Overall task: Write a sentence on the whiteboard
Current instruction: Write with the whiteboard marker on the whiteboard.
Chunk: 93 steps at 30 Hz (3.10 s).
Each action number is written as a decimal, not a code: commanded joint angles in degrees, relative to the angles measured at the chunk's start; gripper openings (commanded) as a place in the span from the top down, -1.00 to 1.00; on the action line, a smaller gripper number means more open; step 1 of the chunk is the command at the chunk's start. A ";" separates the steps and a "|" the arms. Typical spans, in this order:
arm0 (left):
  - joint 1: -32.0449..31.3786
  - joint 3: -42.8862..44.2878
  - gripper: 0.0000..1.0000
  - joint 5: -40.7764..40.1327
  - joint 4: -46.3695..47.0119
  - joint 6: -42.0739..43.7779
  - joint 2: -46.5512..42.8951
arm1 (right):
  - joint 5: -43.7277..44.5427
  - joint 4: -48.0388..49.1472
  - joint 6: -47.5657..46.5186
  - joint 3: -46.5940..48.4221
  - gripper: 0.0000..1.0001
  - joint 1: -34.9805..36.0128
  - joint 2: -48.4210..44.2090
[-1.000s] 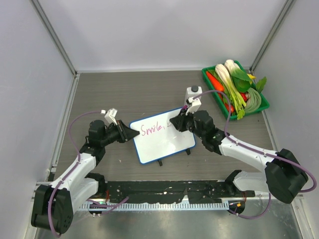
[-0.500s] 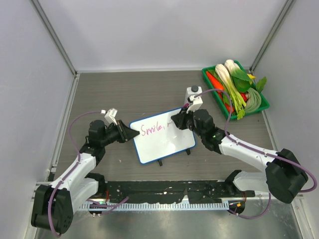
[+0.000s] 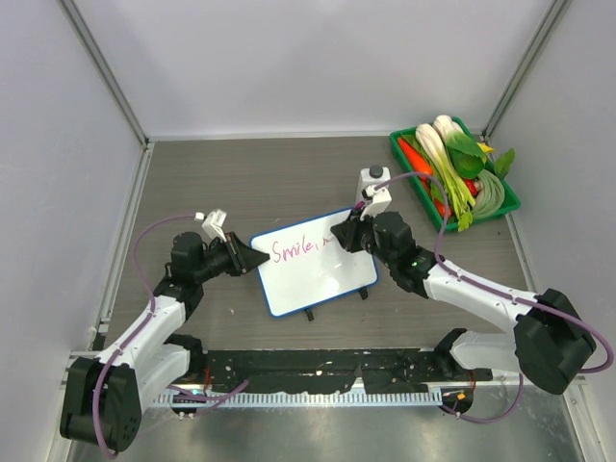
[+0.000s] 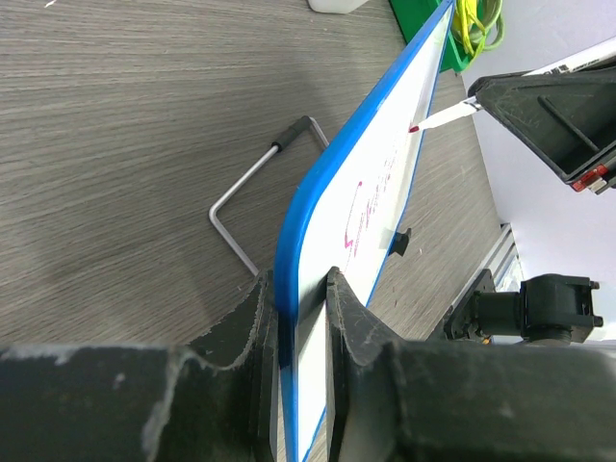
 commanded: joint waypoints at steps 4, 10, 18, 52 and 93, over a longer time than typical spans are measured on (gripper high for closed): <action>1.60 -1.12 1.00 -11.48 -3.55 7.06 0.78 | 1.00 -1.05 -0.10 -0.81 0.97 0.07 -1.58; 1.60 -1.12 1.00 -11.48 -3.46 7.15 0.86 | 1.53 -0.61 -0.54 0.95 0.97 0.07 -1.05; 1.51 -1.12 1.00 -11.21 -3.29 7.15 0.86 | 2.85 0.44 0.16 2.98 0.97 -0.02 0.18; 1.60 -1.29 1.00 -11.04 -3.03 7.15 0.69 | 3.03 -4.04 0.78 -0.45 0.97 0.07 -3.51; 1.51 -1.56 1.00 -10.69 -2.76 7.23 0.42 | 0.74 -1.84 2.19 0.43 0.97 -2.57 -0.70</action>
